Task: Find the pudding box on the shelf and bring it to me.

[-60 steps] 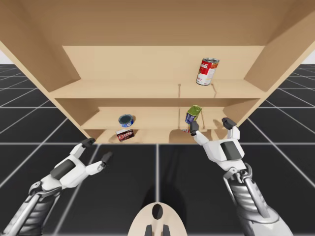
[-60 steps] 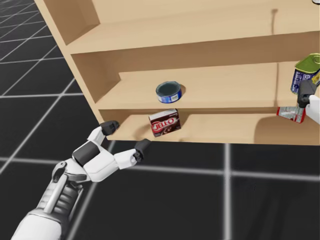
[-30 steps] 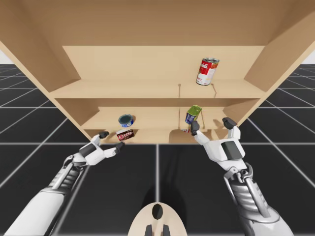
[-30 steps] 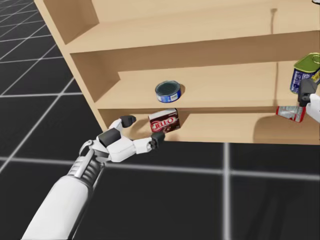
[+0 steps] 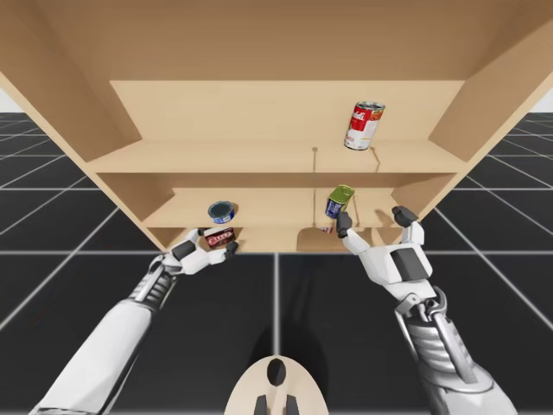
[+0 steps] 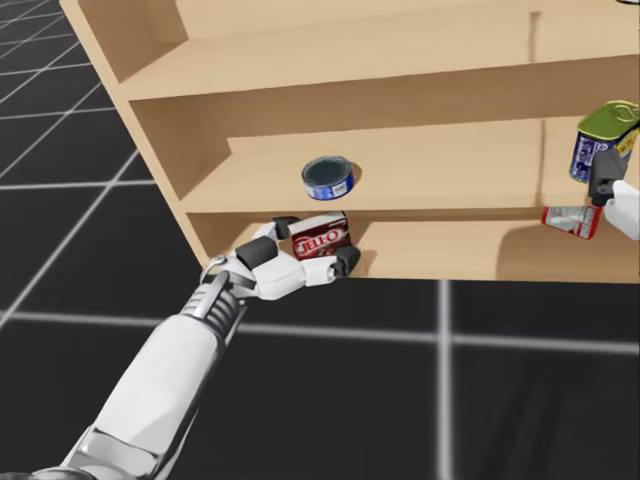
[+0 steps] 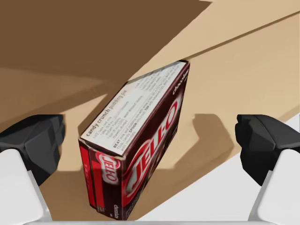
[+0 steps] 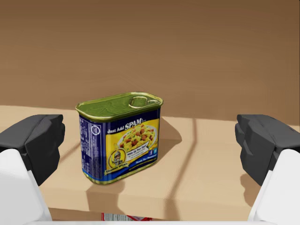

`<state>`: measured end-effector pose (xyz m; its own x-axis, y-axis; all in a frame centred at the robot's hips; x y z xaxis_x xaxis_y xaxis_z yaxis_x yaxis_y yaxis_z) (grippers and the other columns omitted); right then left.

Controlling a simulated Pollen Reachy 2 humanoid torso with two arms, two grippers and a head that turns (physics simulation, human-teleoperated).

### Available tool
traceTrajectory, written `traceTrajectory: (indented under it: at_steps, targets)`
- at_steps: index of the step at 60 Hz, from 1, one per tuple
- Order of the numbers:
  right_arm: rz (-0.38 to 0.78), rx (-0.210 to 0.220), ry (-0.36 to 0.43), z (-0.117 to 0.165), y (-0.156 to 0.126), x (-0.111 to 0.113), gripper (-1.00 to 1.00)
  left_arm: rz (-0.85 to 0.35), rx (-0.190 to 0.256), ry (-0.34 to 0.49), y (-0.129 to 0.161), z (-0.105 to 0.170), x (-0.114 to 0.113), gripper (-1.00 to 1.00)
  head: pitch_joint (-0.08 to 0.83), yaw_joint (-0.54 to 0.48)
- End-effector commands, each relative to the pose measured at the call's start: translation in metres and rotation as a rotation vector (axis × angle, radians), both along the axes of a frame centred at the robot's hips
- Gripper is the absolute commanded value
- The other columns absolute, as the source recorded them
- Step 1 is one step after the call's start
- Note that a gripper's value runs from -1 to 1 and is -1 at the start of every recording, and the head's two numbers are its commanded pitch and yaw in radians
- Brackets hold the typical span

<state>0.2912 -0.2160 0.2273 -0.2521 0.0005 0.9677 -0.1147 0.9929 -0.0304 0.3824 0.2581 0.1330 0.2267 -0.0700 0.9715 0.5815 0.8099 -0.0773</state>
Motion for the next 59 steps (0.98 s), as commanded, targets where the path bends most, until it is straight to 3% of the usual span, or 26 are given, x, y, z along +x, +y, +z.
traceTrajectory:
  at_steps: [1, 4, 5, 6, 7, 8, 10, 26, 39, 51, 59]
  targets:
    - [0.001, 0.014, 0.002, -0.001, 0.002, -0.001, -1.0, 0.003, 0.007, 0.018, -0.003, -0.007, 0.004, -1.0, 0.612, 0.26]
    - [0.001, 0.014, 0.002, -0.001, 0.002, -0.001, -1.0, 0.007, 0.009, 0.022, -0.002, -0.009, 0.004, -1.0, 0.612, 0.26]
    - [0.001, 0.014, 0.002, -0.001, 0.002, -0.001, -1.0, 0.016, 0.012, 0.013, -0.002, -0.011, 0.005, -0.89, 0.612, 0.26]
    - [0.001, 0.014, 0.002, -0.001, 0.002, -0.001, -1.0, 0.021, 0.013, 0.008, -0.002, -0.012, 0.005, -0.66, 0.612, 0.26]
    - [0.001, 0.014, 0.002, -0.001, 0.002, -0.001, -1.0, 0.024, 0.009, 0.003, -0.002, -0.013, 0.005, -0.06, 0.612, 0.26]
    - [0.001, 0.014, 0.002, -0.001, 0.002, -0.001, -1.0, 0.021, 0.01, 0.005, -0.001, -0.012, 0.005, 0.82, 0.612, 0.26]
    - [0.002, 0.015, 0.001, 0.0, 0.002, -0.001, -1.0, 0.023, 0.007, 0.004, -0.001, -0.013, 0.005, 0.99, 0.611, 0.26]
    - [0.001, 0.015, 0.0, 0.0, 0.002, -0.001, -1.0, 0.026, -0.028, -0.024, 0.0, -0.01, 0.003, 1.0, 0.61, 0.26]
    - [0.0, 0.017, -0.003, 0.001, 0.001, -0.001, -1.0, 0.009, -0.054, -0.11, 0.0, 0.014, -0.017, 1.0, 0.606, 0.25]
    - [0.0, 0.014, -0.005, 0.001, 0.001, -0.001, -1.0, 0.009, 0.002, -0.145, 0.009, 0.015, -0.045, 1.0, 0.601, 0.25]
    - [-0.002, 0.008, -0.005, 0.001, 0.002, -0.001, -1.0, 0.005, 0.061, -0.162, 0.021, 0.016, -0.076, 1.0, 0.601, 0.25]
